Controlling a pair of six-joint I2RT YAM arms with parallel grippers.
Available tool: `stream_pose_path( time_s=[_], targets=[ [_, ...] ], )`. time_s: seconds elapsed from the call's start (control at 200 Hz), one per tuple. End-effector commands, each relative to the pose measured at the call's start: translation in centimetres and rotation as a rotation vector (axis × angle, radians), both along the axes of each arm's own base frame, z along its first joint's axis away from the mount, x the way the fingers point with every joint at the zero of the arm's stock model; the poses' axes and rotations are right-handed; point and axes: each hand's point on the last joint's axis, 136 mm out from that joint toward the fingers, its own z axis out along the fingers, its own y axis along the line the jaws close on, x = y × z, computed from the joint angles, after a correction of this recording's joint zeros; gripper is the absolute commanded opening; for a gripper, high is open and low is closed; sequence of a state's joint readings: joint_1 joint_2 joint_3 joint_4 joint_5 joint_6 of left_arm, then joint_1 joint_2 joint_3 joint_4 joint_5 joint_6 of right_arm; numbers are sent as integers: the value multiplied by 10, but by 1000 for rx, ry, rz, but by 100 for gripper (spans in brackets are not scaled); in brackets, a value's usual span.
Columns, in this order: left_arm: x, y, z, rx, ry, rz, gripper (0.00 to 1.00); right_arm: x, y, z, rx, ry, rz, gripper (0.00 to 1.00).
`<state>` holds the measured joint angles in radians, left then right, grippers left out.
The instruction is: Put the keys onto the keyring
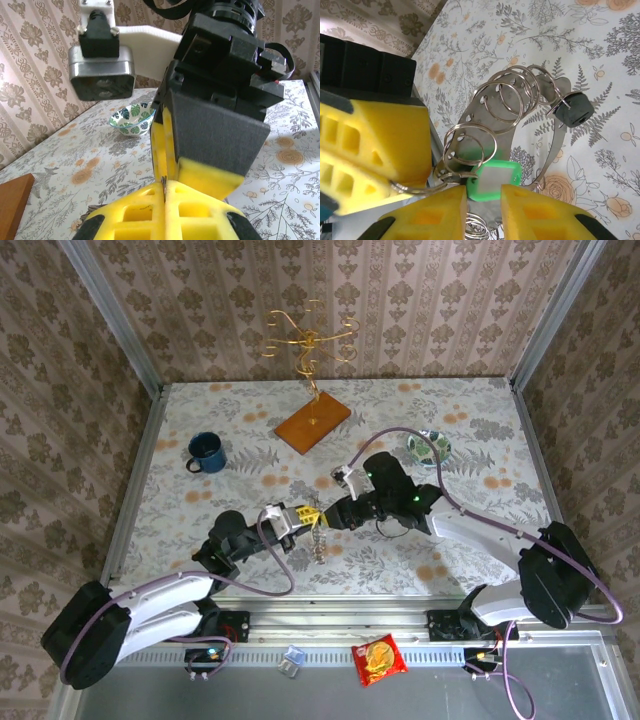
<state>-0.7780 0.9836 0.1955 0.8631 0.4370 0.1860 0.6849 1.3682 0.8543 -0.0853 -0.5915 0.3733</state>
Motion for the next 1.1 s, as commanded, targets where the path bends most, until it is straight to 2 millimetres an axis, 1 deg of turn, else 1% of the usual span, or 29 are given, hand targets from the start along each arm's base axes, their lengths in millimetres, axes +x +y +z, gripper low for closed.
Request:
stream_pose_path(
  time_s=[0.0,0.09,0.115,0.13,0.24,0.275,0.315,0.395,0.465,0.575,0.705,0.85,0.965,1.01,1.095],
  targets=[
    [-2,1,14,-74,-3,-4,0,-3,-9,15,16,-98,16,29],
    [-3,0,13,-76,8,-13,0,-7,-18,19,2,-245,54,30],
    [-4,-1,13,-76,9,-18,0,-8,-19,24,9,-317,73,30],
    [-4,-1,12,-74,11,-20,0,-10,-20,23,8,-353,87,30],
    [-6,-3,11,-77,19,-40,0,-21,-21,38,56,-724,211,31],
    [-6,-4,12,-78,21,-48,0,-22,-21,43,60,-801,227,31],
    [-7,-5,12,-80,25,-56,0,-20,-20,46,48,-846,242,31],
    [-9,-6,12,-81,31,-74,0,-17,-16,47,14,-855,290,30],
    [-12,-7,13,-86,34,-90,0,-17,-10,46,22,-846,329,29],
    [-14,-8,15,-96,35,-109,0,-13,-3,46,42,-847,340,28],
    [-16,-9,15,-97,41,-121,0,-13,2,48,63,-846,358,25],
    [-15,-8,17,-102,39,-121,0,-14,4,40,57,-824,387,23],
    [-17,-9,18,-106,40,-128,0,-14,7,38,66,-821,401,21],
    [-16,-9,18,-106,42,-129,0,-14,9,38,69,-818,407,19],
    [-16,-9,18,-108,39,-128,0,-14,10,39,77,-814,414,11]
  ],
)
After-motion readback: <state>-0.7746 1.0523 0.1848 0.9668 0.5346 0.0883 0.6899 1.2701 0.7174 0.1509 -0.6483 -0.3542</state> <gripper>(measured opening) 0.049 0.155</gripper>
